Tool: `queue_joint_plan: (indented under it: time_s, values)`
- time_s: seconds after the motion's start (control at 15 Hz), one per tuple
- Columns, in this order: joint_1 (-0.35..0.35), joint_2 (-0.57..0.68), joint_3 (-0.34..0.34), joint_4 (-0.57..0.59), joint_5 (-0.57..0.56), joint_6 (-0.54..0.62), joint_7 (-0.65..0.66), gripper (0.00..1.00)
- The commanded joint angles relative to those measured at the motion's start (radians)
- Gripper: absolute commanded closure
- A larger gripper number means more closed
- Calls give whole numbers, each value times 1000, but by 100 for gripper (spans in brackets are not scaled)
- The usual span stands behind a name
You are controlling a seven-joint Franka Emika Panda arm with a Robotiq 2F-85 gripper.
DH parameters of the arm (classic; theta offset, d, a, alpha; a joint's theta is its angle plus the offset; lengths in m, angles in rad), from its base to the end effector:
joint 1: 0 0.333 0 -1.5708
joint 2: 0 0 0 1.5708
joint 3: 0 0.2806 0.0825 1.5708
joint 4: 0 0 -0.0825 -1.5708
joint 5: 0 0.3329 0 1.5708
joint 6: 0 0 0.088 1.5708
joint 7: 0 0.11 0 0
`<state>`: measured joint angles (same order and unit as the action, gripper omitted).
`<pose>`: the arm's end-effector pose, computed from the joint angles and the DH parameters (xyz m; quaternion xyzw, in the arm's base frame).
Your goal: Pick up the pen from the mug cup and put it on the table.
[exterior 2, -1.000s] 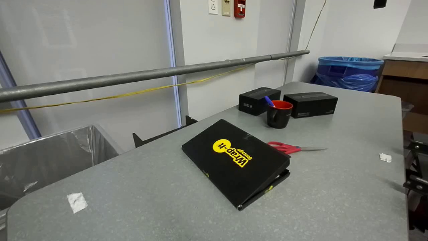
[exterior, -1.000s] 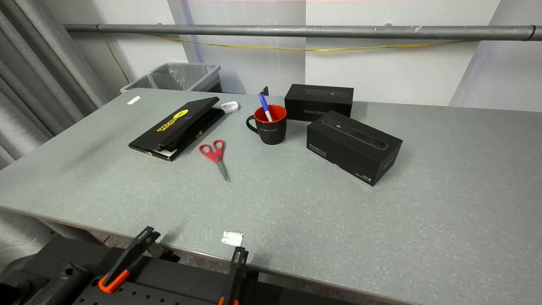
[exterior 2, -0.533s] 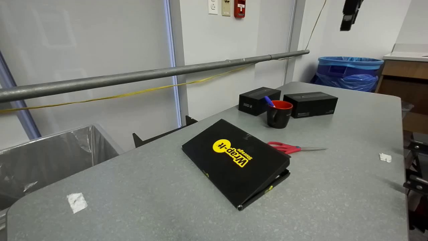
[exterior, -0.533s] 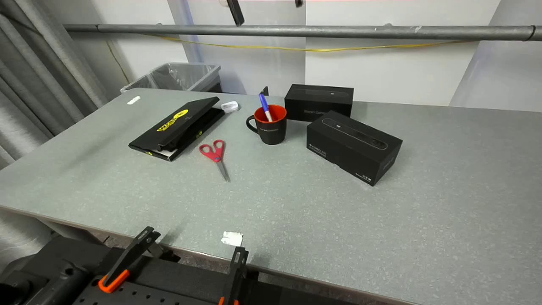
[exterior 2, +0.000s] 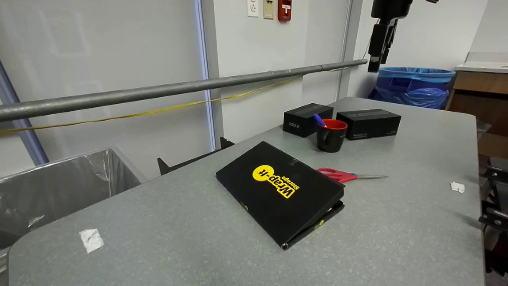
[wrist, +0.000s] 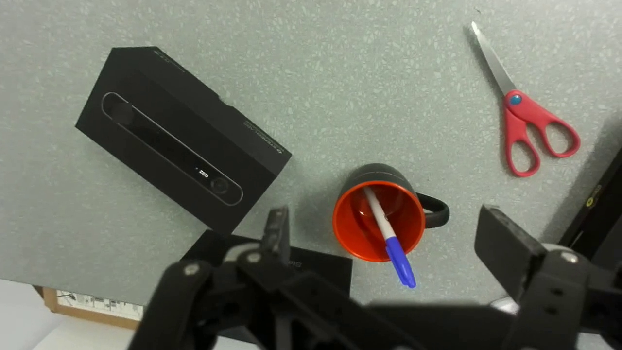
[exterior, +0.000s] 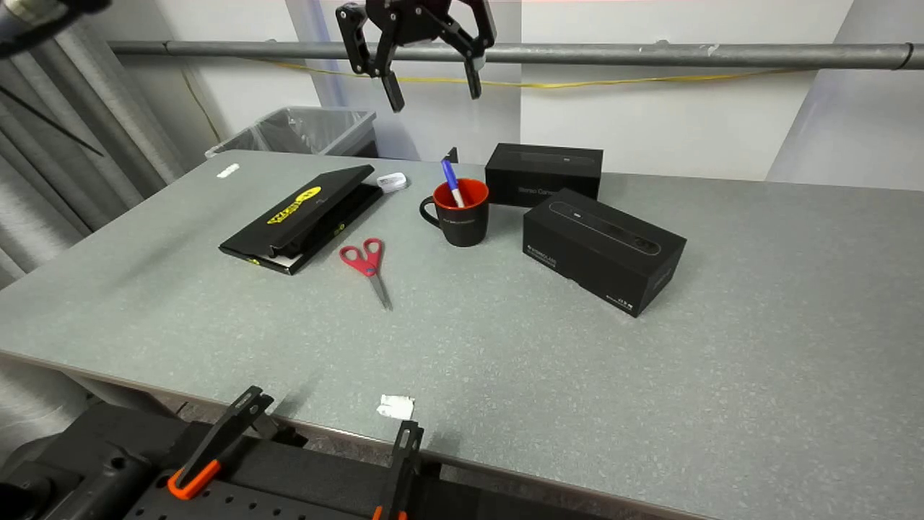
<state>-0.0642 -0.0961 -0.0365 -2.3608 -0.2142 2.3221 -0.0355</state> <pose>0.4556 -0.0504 0.3663 0.9958 0.0383 0.0232 0.0802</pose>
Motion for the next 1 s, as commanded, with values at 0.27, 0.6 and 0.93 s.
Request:
queue_joint_plan:
  time_s: [0.27, 0.6, 0.93]
  values:
    - [7, 72, -5, 50, 37, 31, -10, 0]
    - [12, 252, 5, 154, 151, 127, -75, 0]
    - [-1, 418, 54, 293, 251, 168, -174, 0]
